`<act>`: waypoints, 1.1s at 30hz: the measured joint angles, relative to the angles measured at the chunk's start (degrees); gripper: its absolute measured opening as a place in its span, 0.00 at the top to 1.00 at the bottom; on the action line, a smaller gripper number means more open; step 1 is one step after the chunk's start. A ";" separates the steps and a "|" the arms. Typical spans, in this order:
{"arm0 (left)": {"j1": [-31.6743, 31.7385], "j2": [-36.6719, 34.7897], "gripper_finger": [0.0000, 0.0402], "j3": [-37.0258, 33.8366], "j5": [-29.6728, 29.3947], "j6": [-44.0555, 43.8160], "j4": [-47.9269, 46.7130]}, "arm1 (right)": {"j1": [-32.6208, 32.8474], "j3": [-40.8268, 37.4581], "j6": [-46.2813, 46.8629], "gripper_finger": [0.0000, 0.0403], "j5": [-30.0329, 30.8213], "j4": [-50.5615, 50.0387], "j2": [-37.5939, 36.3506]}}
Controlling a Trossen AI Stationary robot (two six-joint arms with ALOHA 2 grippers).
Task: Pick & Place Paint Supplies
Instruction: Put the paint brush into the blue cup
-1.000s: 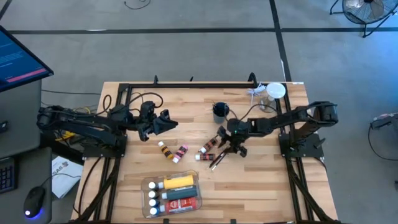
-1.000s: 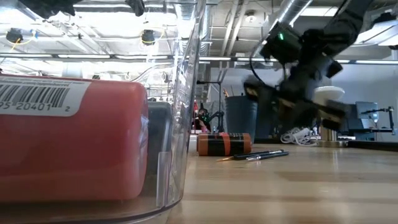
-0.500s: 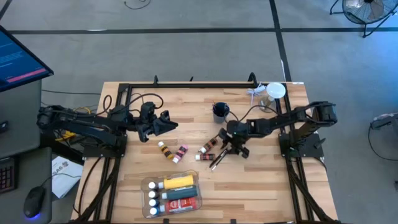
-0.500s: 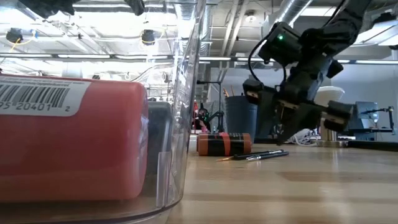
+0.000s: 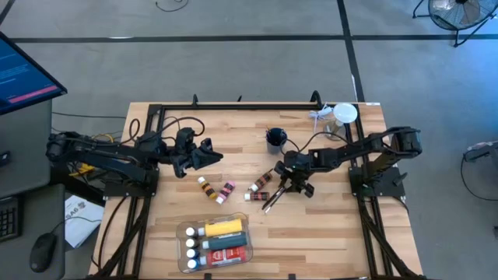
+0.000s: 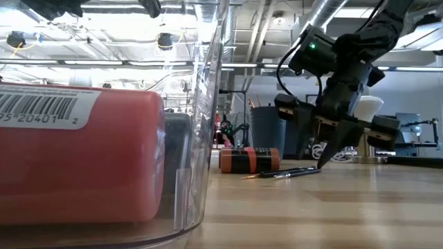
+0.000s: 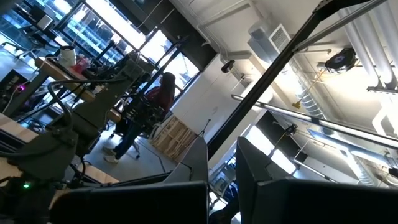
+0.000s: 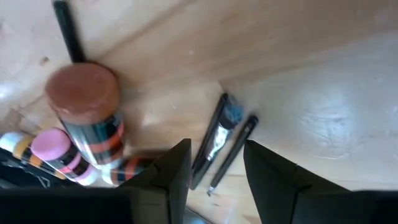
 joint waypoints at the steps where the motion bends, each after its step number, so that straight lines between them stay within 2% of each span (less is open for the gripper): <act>1: 0.00 0.00 1.00 0.00 0.00 0.00 -0.09 | 0.06 0.00 -0.02 0.65 0.12 0.00 0.00; 33: 0.00 0.00 1.00 0.00 0.00 0.04 -0.29 | 0.12 0.02 0.02 0.68 2.05 0.02 -0.02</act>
